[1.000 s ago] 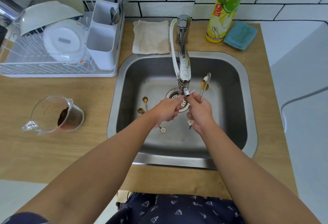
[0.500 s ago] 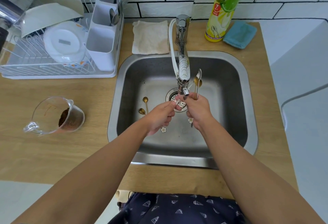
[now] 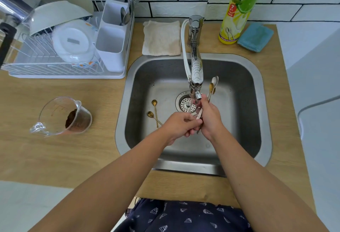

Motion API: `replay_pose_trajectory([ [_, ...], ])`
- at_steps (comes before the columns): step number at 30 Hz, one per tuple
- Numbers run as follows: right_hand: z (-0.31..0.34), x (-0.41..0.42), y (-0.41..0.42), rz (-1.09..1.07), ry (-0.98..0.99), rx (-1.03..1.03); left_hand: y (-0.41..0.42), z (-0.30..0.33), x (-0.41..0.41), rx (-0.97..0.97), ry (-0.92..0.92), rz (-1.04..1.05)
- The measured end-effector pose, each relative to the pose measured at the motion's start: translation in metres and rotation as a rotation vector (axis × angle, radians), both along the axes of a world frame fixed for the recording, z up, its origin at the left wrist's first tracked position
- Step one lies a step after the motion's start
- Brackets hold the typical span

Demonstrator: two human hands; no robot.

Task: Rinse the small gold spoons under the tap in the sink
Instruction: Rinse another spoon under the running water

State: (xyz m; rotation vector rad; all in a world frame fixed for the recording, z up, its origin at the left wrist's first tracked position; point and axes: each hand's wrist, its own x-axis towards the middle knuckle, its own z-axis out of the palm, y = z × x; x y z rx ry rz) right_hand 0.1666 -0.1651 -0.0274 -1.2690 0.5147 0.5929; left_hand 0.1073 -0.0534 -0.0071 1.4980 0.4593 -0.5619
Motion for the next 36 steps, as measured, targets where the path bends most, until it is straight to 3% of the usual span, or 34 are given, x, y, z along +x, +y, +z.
replay_pose_trajectory([
  [2, 0.000, 0.006, -0.005, -0.068, -0.028, -0.008, 0.006, -0.006, -0.004, 0.170, 0.020, -0.041],
  [5, 0.002, 0.013, -0.017, -0.100, -0.071, -0.034, 0.034, -0.024, -0.009, 0.601, 0.070, -0.219],
  [7, 0.002, 0.016, -0.023, -0.104, -0.075, -0.008, 0.055, -0.040, -0.010, 0.833, 0.101, -0.181],
  [11, 0.002, 0.013, -0.027, -0.148, -0.074, 0.143, 0.075, -0.065, -0.002, 0.949, 0.264, -0.021],
  [16, -0.006, 0.011, -0.034, -0.094, -0.064, 0.071, 0.072, -0.081, 0.008, 0.995, 0.349, 0.001],
  [22, -0.017, 0.011, -0.041, -0.085, -0.035, 0.065, 0.082, -0.082, 0.008, 0.921, 0.383, 0.032],
  [28, -0.017, 0.010, -0.037, -0.080, -0.003, 0.052, 0.070, -0.057, 0.006, 0.913, 0.043, 0.034],
  [30, -0.014, 0.007, -0.033, -0.067, -0.003, 0.035, 0.059, -0.043, 0.010, 0.748, -0.043, 0.007],
  [36, 0.000, 0.001, -0.018, 0.093, -0.057, -0.066, 0.025, -0.010, 0.015, 0.267, -0.078, -0.024],
])
